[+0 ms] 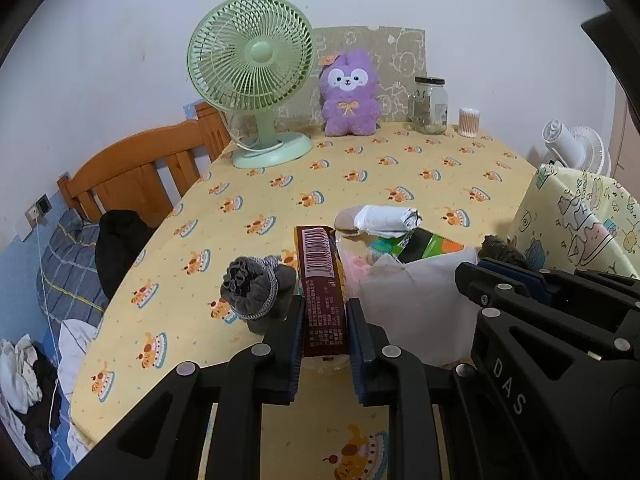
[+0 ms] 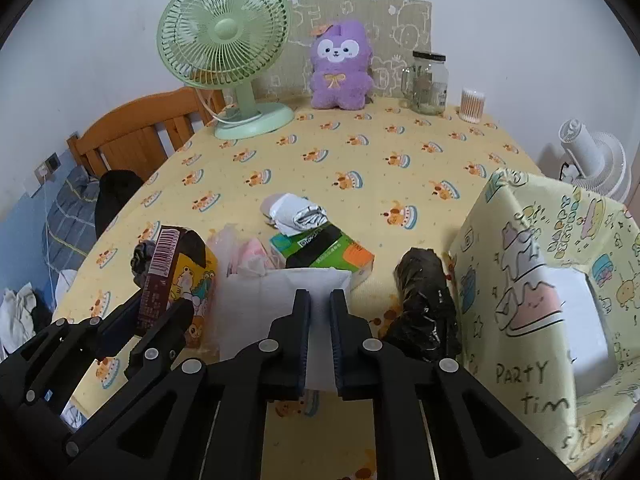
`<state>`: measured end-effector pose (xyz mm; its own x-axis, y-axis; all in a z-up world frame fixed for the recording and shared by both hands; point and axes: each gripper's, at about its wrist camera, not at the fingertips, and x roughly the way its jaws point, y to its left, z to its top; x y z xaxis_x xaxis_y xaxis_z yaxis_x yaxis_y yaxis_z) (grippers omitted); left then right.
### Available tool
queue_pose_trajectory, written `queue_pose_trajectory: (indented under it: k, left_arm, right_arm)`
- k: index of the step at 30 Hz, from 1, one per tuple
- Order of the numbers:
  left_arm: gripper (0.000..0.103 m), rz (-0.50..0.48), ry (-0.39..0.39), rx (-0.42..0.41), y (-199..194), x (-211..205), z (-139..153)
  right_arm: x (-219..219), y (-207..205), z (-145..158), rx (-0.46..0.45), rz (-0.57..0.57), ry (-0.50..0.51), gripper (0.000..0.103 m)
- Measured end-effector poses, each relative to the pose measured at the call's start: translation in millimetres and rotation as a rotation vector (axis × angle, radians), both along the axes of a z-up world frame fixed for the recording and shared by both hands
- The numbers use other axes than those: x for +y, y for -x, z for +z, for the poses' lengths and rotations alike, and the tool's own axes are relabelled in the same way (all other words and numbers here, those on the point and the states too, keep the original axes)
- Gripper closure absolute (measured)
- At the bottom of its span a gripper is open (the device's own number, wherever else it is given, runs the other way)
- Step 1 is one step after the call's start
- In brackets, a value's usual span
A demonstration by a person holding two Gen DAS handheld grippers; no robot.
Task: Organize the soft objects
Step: 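Close the left tool on the brown snack box and lift it, then carry the brown snack box into the gift-paper box and open the left tool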
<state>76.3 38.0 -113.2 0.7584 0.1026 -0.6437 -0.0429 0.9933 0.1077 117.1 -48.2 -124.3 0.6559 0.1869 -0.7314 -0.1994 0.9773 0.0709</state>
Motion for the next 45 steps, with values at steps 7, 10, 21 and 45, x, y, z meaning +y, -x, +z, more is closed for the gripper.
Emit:
queue_pose_trajectory:
  k: [7, 10, 21, 45]
  left_arm:
    - [0.085, -0.01, -0.011, -0.046, 7, -6, 19]
    - [0.085, -0.017, -0.013, -0.065, 9, -9, 29]
    - [0.085, -0.033, -0.027, -0.139, 19, -19, 69]
    - [0.085, -0.086, 0.001, -0.188, 20, -64, 91]
  right_arm:
    - [-5, 7, 20, -0.05, -0.005, -0.001, 0.092]
    - [-8, 11, 30, -0.071, -0.01, -0.001, 0.092]
    - [-19, 22, 72, -0.16, -0.017, -0.02, 0.093]
    - [-71, 32, 99, -0.221, -0.067, -0.048, 0.1]
